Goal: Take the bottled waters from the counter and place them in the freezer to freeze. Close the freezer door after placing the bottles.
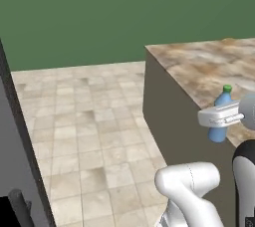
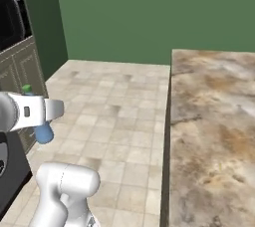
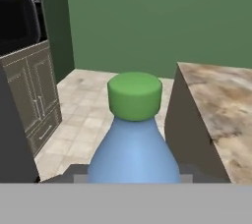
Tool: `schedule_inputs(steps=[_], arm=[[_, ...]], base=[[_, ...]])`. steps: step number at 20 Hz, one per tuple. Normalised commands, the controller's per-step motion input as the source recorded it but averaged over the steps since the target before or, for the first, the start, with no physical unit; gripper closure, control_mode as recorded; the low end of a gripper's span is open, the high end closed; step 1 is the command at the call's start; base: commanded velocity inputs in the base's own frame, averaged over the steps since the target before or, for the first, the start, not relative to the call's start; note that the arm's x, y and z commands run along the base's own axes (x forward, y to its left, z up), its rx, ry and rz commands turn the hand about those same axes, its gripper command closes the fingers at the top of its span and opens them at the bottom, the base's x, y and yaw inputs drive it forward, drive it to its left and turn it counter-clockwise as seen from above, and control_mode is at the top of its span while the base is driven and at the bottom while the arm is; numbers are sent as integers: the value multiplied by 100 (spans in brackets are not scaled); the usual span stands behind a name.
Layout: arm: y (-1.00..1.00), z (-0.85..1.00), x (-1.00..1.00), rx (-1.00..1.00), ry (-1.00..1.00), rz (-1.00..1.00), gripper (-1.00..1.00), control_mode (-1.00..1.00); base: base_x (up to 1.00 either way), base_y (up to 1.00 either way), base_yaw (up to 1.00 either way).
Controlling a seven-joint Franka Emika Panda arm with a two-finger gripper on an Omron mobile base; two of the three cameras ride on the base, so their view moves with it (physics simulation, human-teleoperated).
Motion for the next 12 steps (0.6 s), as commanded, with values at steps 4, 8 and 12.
schedule_inputs(steps=[4, 8, 12], arm=[[0, 0, 0, 0, 0, 0, 100, 100], [0, 0, 0, 0, 0, 0, 100, 100], [0, 0, 0, 0, 0, 0, 100, 100]], base=[[100, -6, 10], [97, -14, 13], [100, -18, 15]])
